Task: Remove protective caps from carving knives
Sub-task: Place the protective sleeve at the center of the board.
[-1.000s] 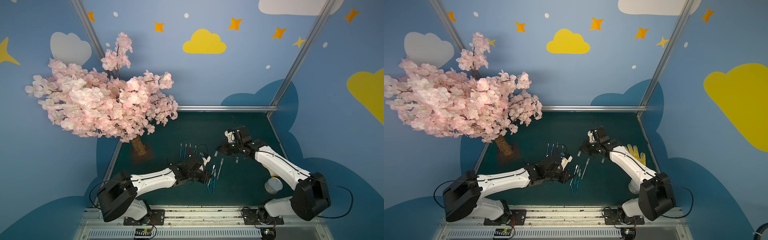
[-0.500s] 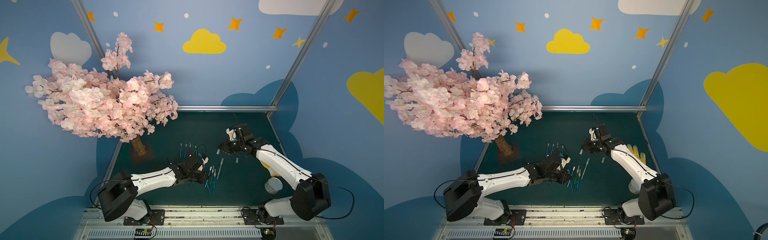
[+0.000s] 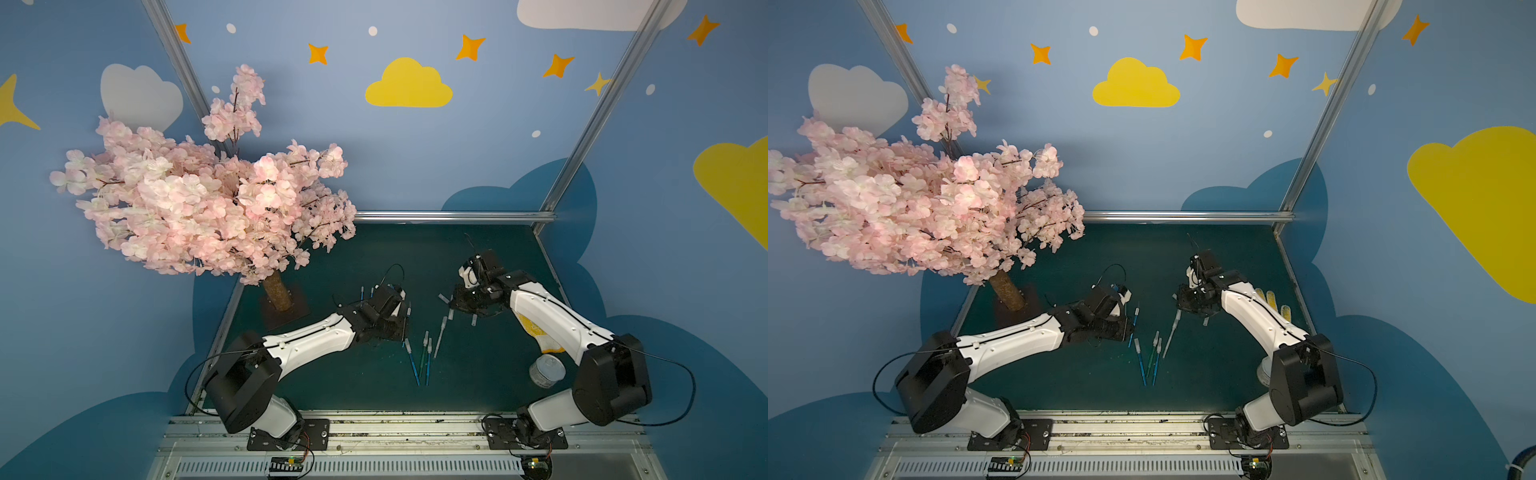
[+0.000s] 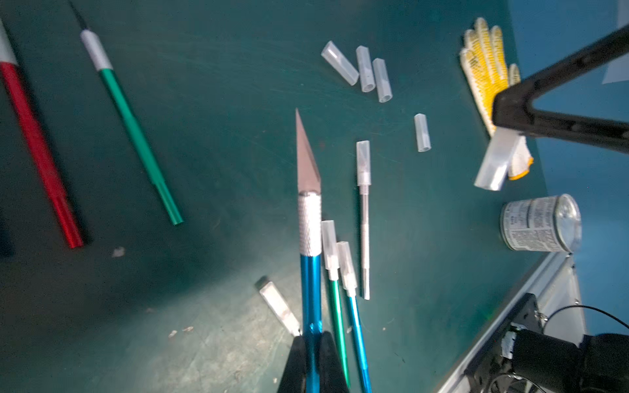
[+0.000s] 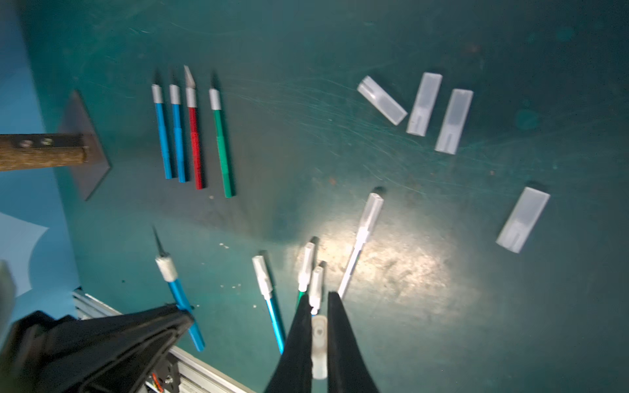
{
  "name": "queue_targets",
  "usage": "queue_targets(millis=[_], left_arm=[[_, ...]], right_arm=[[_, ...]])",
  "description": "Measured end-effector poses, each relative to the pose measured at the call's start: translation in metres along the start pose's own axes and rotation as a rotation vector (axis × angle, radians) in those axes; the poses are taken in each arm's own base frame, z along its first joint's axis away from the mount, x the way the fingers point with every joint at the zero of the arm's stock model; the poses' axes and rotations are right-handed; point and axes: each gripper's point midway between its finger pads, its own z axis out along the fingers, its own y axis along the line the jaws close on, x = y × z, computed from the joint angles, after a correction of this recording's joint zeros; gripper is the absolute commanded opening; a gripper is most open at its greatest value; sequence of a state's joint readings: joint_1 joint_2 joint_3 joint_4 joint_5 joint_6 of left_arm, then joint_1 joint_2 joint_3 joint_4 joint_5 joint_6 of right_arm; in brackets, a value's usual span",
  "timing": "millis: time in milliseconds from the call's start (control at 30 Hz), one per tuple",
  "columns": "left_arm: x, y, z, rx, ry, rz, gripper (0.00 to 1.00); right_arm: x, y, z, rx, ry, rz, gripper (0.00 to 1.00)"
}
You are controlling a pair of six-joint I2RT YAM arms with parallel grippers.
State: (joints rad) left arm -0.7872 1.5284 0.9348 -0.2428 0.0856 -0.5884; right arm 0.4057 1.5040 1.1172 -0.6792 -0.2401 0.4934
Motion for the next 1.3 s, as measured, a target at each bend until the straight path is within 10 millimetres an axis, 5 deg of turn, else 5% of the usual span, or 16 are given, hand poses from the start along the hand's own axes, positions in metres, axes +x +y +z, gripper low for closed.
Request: queue_targets(millis=[733,1300], left_arm=[[-0.044,0.048,0.049,-0.219,0.036,-0.075,0.05],[-0.057,0.061,0.068,-0.263,0.05,-0.098,0.05]], right_arm=[[-0.008,-0.068,0.03,0.111,0.086,0.091,0.05],[-0.006,-0.097,0.058,0.153,0.155,0.142,0.13]])
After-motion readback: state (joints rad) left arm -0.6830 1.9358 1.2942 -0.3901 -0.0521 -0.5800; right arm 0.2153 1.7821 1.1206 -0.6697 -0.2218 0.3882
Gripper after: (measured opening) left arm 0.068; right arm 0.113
